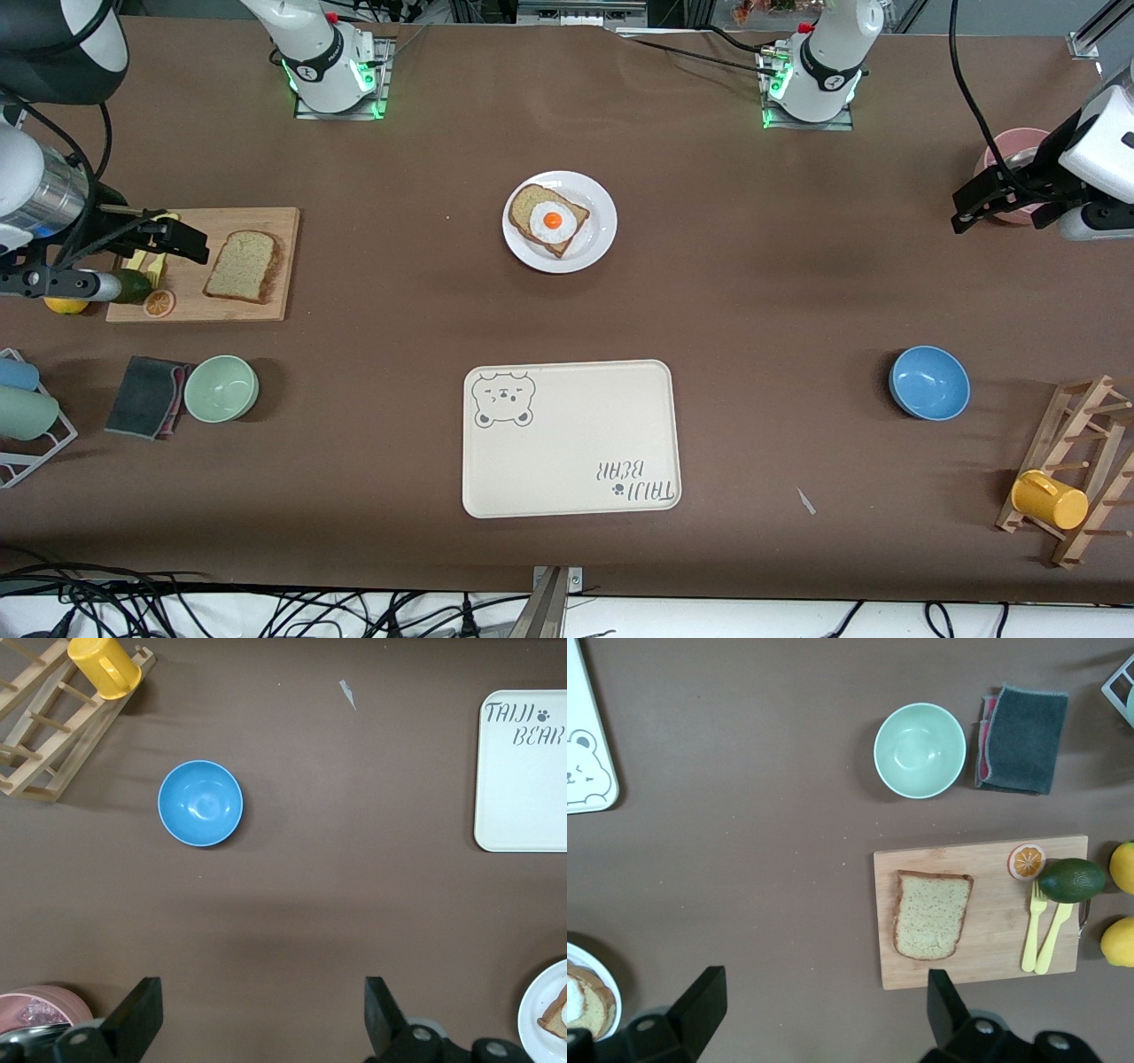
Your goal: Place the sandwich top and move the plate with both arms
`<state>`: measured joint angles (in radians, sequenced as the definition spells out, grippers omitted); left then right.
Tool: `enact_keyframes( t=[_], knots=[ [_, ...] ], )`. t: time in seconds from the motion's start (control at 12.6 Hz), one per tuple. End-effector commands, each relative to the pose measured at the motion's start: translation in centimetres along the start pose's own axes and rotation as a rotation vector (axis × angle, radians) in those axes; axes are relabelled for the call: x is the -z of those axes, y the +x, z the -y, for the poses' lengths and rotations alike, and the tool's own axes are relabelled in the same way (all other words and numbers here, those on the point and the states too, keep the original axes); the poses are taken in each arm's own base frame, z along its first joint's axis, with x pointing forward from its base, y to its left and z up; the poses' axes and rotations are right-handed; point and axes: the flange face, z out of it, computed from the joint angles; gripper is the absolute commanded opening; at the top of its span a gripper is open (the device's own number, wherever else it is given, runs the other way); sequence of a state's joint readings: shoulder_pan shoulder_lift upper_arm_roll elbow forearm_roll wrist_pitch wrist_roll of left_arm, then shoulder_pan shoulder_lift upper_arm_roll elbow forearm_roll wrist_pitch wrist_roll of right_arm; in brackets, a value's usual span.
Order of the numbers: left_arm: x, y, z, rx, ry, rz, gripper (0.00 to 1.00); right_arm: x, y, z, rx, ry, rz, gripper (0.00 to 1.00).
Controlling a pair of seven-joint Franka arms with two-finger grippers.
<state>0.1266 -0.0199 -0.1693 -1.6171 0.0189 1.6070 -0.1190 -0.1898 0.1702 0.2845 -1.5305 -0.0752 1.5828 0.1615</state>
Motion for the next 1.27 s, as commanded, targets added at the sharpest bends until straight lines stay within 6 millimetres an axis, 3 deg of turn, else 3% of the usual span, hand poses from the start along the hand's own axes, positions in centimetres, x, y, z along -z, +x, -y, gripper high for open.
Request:
enact_keyframes(
  t=[0.0,1.19],
  knots=[
    [0.75,0.12,-0.28,0.006,-0.023,0.005,1.0,0.47,0.54,0.23,-0.039,-0.016,-0.004,1.0],
    [1.28,-0.06,-0.72,-0.001,-0.028,0.007,1.0,0.43,0.7,-0.05,0.039,-0.008,-0.009,1.0]
  ],
)
